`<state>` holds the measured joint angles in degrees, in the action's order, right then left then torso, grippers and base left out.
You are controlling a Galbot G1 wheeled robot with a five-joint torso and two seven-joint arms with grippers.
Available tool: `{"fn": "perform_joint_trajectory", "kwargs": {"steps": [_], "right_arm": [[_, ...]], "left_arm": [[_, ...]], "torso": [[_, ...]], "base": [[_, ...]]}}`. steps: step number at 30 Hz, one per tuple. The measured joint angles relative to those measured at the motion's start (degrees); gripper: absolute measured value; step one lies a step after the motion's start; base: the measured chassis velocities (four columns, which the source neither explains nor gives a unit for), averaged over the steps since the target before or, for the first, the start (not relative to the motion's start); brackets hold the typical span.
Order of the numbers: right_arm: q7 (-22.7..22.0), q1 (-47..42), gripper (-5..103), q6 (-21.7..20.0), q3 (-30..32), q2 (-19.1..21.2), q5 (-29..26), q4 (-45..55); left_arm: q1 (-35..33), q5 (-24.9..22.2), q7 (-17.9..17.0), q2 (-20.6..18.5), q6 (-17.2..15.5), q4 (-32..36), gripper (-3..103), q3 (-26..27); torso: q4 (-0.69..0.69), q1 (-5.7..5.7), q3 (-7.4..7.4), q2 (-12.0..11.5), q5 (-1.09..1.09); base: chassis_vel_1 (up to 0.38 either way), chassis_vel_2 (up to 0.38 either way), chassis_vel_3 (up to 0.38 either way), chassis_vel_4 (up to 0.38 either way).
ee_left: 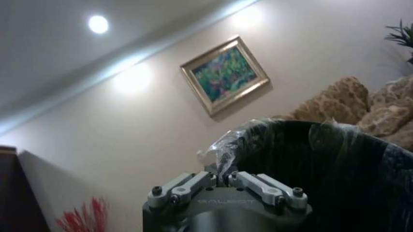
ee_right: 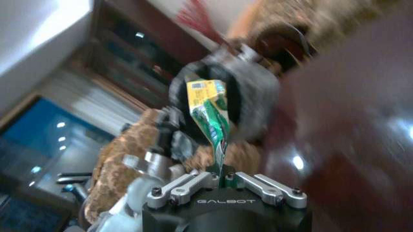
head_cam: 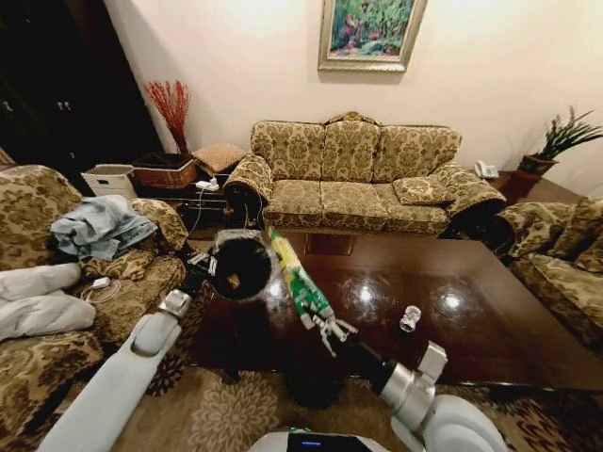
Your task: Move to the front of the table and place the trash on the table into the trash bin.
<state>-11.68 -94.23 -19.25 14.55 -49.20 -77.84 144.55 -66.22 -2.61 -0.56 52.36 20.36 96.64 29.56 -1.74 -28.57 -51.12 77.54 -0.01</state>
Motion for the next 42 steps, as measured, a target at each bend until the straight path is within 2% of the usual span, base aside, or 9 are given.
{"fn": "perform_joint_trajectory", "kwargs": {"steps": [5, 10, 14, 17, 22, 28, 35, 38, 42], "right_arm": [[-4.5, 3.5, 0, -1.9, -0.5, -0.6, -5.6, -0.4], [-8.9, 10.4, 0, -3.3, -2.6, -2.0, -12.0, -0.7], [-11.3, 15.3, 0, -3.3, -4.9, -3.4, -16.6, -0.9], [-12.2, 18.2, 0, -2.7, -5.8, -4.9, -22.6, -2.3], [-15.9, 21.6, 0, -1.7, -6.3, -8.0, -28.0, -4.8], [-17.7, 22.0, 0, -0.4, -6.4, -10.2, -27.8, -6.7], [-14.5, 21.9, -2, 1.2, -6.3, -11.1, -23.5, -8.0], [-11.3, 21.8, 14, 4.1, -6.3, -11.5, -20.8, -8.4], [-10.0, 21.5, 19, 5.8, -6.9, -11.8, -19.1, -8.1]], "left_arm": [[0.7, 0.1, -0.3, 0.4, 1.1, -0.3, 4, -0.4], [-0.7, -1.1, -0.4, 0.3, 4.5, 2.0, 4, -1.9], [-2.9, -2.8, 1.3, 0.3, 6.8, 5.3, 4, -2.5], [-4.7, -4.3, 3.9, 0.5, 10.4, 7.6, 4, -3.6], [-6.9, -5.0, 6.0, 0.9, 12.2, 11.0, 4, -4.7], [-7.6, -5.3, 6.8, 0.8, 12.2, 13.2, 4, -5.9], [-9.1, -5.4, 7.8, 1.1, 12.5, 14.3, 4, -5.7], [-9.3, -5.4, 8.2, 1.4, 12.5, 14.3, 4, -5.8], [-9.3, -5.3, 8.7, 1.5, 12.5, 14.1, 4, -6.1]], "torso": [[0.0, 0.0, 0.0, 0.0, 0.02], [-0.02, 0.0, 0.0, 0.0, 0.0], [-0.01, 0.0, 0.0, 0.0, 0.03], [-0.02, 0.01, 0.0, 0.0, -0.01], [-0.02, 0.01, 0.0, 0.0, 0.02], [0.01, 0.01, 0.0, 0.0, 0.0], [-0.01, 0.02, 0.0, 0.0, 0.01], [-0.01, 0.01, 0.0, 0.0, 0.01], [-0.01, 0.01, 0.0, 0.0, 0.01]], "base": [[0.0, 0.0, 0.0, 0.0], [0.0, 0.0, 0.0, 0.0], [0.0, 0.0, 0.0, 0.0], [0.0, 0.0, 0.0, 0.0], [0.0, 0.0, 0.0, 0.0], [0.0, 0.0, 0.0, 0.0], [0.0, 0.0, 0.0, 0.0], [0.0, 0.0, 0.0, 0.0], [0.0, 0.0, 0.0, 0.0]]}}
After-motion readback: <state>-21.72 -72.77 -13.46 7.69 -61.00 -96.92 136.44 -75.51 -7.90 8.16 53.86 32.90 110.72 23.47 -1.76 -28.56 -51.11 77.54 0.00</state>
